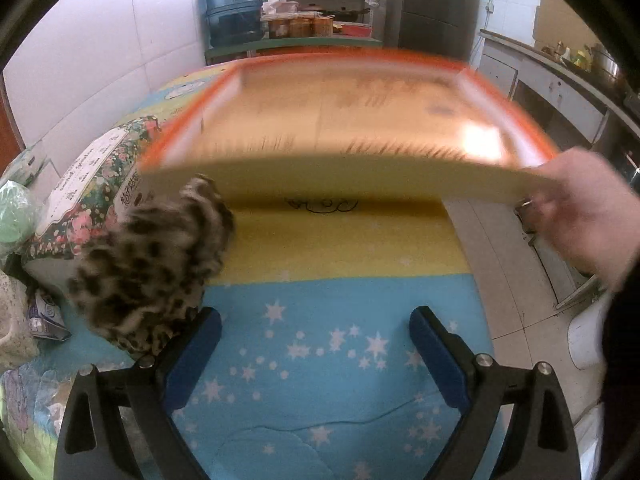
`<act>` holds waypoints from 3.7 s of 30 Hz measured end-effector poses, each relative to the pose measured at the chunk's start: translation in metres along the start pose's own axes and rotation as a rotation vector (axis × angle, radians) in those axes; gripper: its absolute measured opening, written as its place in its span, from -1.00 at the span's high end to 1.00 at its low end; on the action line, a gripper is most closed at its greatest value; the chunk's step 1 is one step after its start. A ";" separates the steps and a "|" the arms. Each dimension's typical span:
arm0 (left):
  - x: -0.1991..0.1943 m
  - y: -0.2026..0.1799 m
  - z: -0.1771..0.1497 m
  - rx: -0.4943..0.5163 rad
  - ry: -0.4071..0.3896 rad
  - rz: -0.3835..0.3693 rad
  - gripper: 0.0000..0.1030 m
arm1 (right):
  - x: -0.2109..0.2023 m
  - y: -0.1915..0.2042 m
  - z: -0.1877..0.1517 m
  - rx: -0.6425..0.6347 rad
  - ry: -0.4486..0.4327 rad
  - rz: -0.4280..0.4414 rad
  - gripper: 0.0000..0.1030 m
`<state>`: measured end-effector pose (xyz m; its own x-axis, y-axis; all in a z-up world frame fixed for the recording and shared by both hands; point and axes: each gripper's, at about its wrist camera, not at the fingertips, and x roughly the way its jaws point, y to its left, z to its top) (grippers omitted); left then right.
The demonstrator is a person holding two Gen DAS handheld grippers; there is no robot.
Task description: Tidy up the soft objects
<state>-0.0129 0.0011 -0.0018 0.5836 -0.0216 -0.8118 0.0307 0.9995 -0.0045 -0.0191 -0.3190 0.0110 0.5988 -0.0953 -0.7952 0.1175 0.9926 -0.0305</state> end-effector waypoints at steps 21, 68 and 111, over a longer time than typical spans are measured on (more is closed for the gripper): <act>0.000 0.000 0.000 0.000 0.000 0.000 -0.97 | 0.000 0.000 0.000 0.000 0.000 0.000 -0.86; 0.006 0.007 0.012 0.040 0.006 -0.040 -0.97 | -0.001 -0.003 -0.001 0.000 0.000 0.002 -0.86; 0.006 0.007 0.012 0.039 0.006 -0.042 -0.97 | 0.000 -0.003 -0.001 0.000 0.000 0.001 -0.86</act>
<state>0.0011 0.0080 0.0002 0.5765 -0.0631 -0.8146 0.0864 0.9961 -0.0160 -0.0205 -0.3222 0.0108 0.5991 -0.0940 -0.7952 0.1170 0.9927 -0.0292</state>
